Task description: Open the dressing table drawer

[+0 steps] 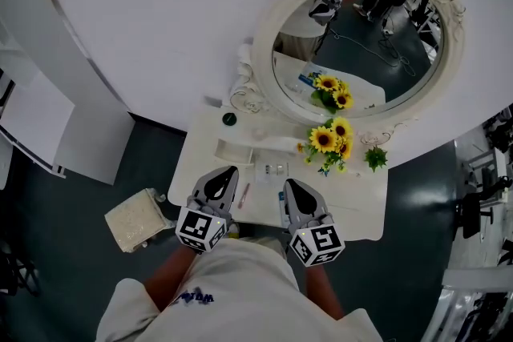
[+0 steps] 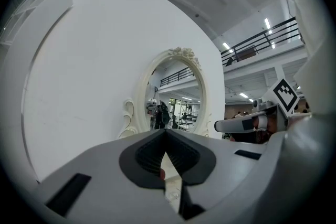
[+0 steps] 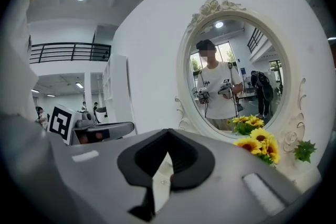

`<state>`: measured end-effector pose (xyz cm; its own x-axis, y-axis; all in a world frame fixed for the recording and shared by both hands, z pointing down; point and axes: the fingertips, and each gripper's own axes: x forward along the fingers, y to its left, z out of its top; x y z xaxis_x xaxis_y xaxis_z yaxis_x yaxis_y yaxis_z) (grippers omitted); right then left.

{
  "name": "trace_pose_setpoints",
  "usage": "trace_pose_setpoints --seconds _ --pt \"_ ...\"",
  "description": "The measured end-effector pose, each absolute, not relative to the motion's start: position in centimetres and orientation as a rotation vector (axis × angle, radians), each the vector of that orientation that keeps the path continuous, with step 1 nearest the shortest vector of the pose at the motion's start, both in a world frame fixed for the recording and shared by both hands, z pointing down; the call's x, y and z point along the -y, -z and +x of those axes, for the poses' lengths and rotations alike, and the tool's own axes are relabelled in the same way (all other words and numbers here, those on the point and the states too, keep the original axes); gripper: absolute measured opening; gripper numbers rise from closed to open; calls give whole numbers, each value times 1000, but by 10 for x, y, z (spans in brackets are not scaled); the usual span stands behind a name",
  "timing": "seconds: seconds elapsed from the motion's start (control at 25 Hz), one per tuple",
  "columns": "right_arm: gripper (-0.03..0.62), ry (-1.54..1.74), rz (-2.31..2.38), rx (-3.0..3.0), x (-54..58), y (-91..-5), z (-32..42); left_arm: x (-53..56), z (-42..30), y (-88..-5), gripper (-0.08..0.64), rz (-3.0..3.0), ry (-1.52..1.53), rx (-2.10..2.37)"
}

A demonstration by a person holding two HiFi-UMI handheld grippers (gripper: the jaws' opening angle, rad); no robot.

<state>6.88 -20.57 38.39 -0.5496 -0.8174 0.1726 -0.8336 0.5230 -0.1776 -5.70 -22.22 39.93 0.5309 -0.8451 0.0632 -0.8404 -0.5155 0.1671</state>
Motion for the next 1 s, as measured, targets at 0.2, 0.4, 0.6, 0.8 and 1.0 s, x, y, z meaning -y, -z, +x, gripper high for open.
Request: trace_pose_setpoints --seconds 0.2,0.4,0.6,0.8,1.0 --pt "9 -364 1469 2672 203 -385 67 223 -56 -400 8 2614 21 1419" --pt "9 -366 1486 2658 201 -387 69 223 -57 -402 9 2612 20 1405" --pt "9 -354 1490 2649 199 -386 68 220 -58 -403 9 2611 21 1396" --pt "9 -341 1487 2646 197 -385 66 218 -58 -404 8 2611 18 1387" --pt "9 -343 1495 2646 194 -386 66 214 -58 -405 9 2611 12 1385"
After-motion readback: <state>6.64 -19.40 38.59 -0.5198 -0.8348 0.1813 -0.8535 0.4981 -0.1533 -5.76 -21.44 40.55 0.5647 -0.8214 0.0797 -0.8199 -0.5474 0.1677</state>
